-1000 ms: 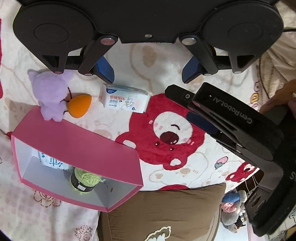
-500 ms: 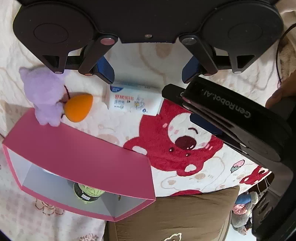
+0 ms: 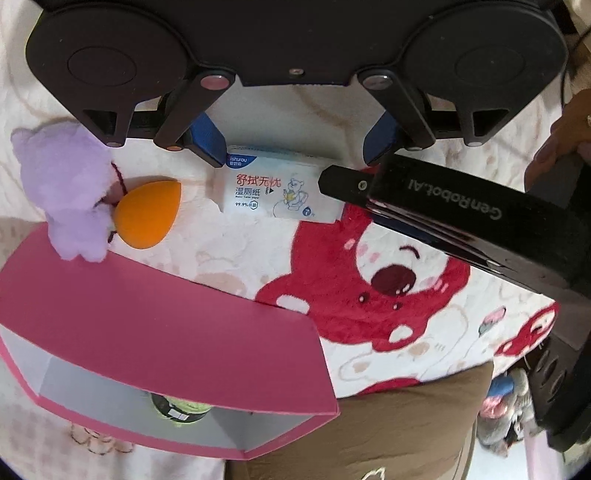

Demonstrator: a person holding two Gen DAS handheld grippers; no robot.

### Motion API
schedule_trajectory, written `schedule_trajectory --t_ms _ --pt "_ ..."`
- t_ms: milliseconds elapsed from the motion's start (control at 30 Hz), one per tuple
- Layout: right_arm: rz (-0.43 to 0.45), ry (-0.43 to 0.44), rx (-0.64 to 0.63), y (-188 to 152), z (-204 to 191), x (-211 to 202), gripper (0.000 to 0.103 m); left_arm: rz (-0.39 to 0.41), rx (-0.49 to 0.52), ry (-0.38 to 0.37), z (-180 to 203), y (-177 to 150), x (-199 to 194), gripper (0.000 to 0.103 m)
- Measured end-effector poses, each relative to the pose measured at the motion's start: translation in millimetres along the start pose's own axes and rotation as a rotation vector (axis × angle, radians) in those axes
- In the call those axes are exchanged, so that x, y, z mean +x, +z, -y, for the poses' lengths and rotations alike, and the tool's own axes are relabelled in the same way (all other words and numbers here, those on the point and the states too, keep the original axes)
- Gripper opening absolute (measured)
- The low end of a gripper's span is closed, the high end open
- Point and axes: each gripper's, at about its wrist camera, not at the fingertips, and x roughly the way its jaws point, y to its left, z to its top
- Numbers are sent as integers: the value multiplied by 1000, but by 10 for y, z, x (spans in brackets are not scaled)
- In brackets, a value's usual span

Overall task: Organize objects
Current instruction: 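Move the left gripper down to the small white tissue packet, then close the left gripper on the white tissue packet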

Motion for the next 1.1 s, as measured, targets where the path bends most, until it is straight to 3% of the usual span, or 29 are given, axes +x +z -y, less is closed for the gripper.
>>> schedule_trajectory --t_ms 100,200,367,600,700,800,1100 --pt "3 1 67 -9 108 59 84 27 -28 -29 -27 9 0 37" --pt "-2 4 108 -41 182 126 84 63 -53 -21 -80 1 12 36" --pt "8 -12 69 -43 132 130 84 23 -86 -50 -163 39 49 35" --pt "2 -55 5 -26 24 188 87 34 -131 -87 -229 22 93 33" --pt "13 -45 -5 -20 53 208 88 52 -143 -167 -232 -12 151 32" --pt "12 -52 -29 -36 36 216 85 60 -94 -132 -133 -8 138 32" --pt "23 -57 -19 -55 28 187 80 69 -72 -109 -83 -12 125 32"
